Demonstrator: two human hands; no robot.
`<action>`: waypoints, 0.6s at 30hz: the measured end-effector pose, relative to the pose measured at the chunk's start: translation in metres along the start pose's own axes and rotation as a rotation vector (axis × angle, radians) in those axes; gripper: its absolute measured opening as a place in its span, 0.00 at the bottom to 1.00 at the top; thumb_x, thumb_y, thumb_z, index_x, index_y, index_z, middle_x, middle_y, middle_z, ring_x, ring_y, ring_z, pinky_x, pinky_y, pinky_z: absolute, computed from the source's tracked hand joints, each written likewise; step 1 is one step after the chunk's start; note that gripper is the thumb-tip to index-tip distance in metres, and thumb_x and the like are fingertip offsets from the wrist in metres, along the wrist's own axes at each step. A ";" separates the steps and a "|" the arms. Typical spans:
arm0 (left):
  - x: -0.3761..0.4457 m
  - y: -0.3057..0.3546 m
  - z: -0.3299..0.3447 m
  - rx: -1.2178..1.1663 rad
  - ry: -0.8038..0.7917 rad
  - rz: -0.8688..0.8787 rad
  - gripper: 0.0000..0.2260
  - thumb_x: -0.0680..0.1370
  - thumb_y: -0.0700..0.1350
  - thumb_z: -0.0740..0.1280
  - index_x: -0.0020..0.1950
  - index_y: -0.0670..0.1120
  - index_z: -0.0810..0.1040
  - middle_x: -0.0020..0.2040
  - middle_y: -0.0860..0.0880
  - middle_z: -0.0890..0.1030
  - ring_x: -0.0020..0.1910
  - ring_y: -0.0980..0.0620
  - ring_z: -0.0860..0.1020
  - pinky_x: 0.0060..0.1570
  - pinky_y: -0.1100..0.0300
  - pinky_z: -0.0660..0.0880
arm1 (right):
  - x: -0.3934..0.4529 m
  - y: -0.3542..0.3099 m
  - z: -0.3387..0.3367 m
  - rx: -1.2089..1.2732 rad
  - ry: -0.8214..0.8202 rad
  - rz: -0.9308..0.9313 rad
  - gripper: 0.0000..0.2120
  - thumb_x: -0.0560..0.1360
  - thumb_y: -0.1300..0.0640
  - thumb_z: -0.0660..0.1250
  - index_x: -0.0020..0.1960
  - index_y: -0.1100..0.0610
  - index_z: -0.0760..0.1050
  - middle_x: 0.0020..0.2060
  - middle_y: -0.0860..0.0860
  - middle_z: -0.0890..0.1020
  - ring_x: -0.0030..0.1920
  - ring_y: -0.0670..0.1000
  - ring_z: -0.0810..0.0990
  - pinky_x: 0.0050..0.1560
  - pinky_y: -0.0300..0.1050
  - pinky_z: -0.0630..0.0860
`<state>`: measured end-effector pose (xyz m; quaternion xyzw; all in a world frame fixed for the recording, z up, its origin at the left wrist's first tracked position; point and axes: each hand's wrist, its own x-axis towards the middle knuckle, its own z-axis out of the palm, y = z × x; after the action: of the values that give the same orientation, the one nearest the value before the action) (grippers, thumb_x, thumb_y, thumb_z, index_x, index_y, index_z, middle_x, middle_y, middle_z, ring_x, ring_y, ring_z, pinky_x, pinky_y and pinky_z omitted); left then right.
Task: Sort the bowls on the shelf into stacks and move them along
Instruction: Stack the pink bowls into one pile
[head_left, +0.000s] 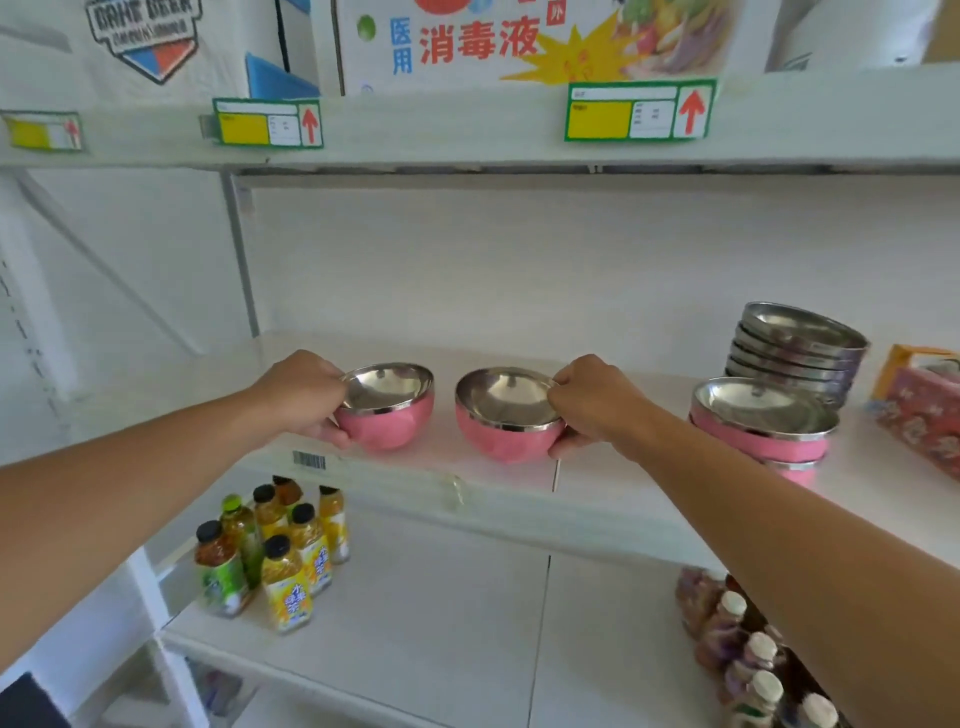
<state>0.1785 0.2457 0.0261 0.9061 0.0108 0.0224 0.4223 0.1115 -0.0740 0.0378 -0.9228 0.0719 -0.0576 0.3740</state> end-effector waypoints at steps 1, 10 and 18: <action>-0.009 -0.002 0.002 -0.029 -0.016 0.012 0.06 0.81 0.42 0.75 0.56 0.42 0.89 0.43 0.40 0.91 0.37 0.40 0.91 0.55 0.43 0.88 | -0.013 0.000 -0.004 -0.014 0.009 0.014 0.10 0.79 0.69 0.65 0.57 0.70 0.82 0.45 0.64 0.90 0.44 0.63 0.91 0.56 0.62 0.87; -0.077 0.003 0.021 -0.167 -0.136 0.073 0.07 0.84 0.41 0.71 0.57 0.42 0.89 0.47 0.37 0.90 0.36 0.37 0.91 0.40 0.51 0.88 | -0.095 0.002 -0.080 0.005 0.186 0.082 0.12 0.77 0.66 0.62 0.53 0.71 0.81 0.37 0.65 0.89 0.37 0.65 0.91 0.58 0.67 0.86; -0.115 0.048 0.031 -0.221 -0.153 0.131 0.08 0.82 0.41 0.72 0.52 0.46 0.91 0.43 0.42 0.91 0.37 0.37 0.91 0.38 0.52 0.89 | -0.091 0.049 -0.188 -0.113 0.400 0.124 0.06 0.76 0.62 0.73 0.46 0.64 0.86 0.30 0.58 0.88 0.31 0.57 0.90 0.40 0.49 0.89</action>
<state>0.0650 0.1861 0.0395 0.8520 -0.0831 -0.0181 0.5166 -0.0127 -0.2209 0.1323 -0.9064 0.2042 -0.2122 0.3029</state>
